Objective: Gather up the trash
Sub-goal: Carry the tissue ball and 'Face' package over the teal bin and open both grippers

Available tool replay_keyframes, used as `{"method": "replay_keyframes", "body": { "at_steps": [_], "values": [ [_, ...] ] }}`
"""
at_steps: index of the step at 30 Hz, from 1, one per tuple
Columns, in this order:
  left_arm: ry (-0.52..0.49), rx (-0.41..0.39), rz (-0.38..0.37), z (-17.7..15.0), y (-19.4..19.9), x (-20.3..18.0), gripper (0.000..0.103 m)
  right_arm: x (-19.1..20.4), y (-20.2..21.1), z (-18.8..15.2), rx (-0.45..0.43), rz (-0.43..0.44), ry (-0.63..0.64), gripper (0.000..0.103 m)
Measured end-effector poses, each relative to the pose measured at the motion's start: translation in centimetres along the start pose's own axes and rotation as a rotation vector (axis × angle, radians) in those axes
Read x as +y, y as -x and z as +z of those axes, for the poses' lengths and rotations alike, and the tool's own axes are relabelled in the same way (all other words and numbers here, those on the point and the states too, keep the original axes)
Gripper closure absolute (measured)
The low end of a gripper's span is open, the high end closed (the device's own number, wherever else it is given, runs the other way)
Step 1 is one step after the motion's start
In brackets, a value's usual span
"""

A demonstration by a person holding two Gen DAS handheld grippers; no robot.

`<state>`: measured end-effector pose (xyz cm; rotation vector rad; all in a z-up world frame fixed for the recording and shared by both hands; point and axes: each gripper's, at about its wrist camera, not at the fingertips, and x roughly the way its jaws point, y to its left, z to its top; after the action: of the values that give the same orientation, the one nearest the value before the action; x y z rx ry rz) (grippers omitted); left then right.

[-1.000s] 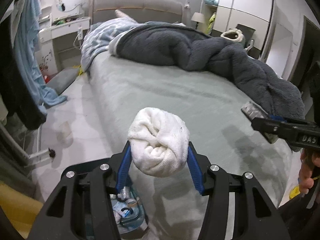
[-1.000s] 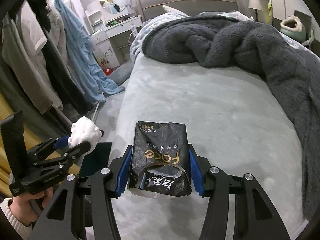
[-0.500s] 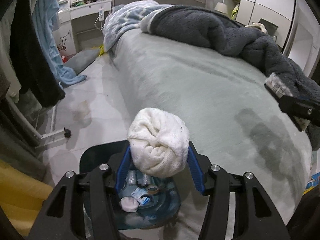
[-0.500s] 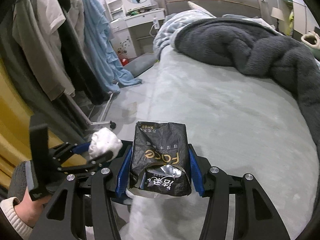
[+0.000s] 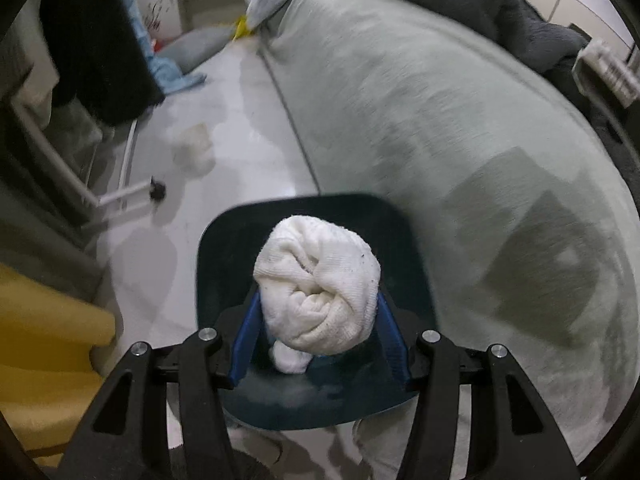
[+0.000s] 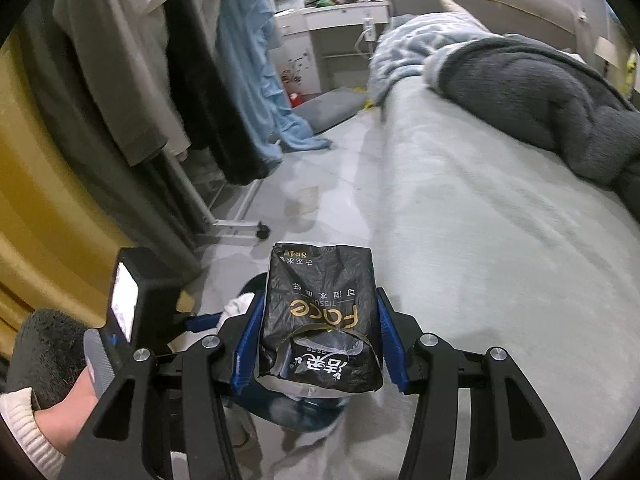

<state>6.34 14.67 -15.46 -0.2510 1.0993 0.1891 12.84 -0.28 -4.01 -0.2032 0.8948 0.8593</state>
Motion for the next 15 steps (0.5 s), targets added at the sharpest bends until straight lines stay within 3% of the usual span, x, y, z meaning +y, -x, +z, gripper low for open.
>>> {"method": "replay_keyframes", "body": {
  "at_steps": [7,15],
  "values": [
    [0.036,0.108,-0.033,-1.5,-1.7,2.9,0.039,2.5,-3.7,-0.3,0.064,0.013,0.059,0.050],
    [0.068,0.064,-0.073,-1.8,0.1,5.6,0.015,2.4,-7.7,-0.5,0.149,0.004,0.052,0.050]
  ]
}}
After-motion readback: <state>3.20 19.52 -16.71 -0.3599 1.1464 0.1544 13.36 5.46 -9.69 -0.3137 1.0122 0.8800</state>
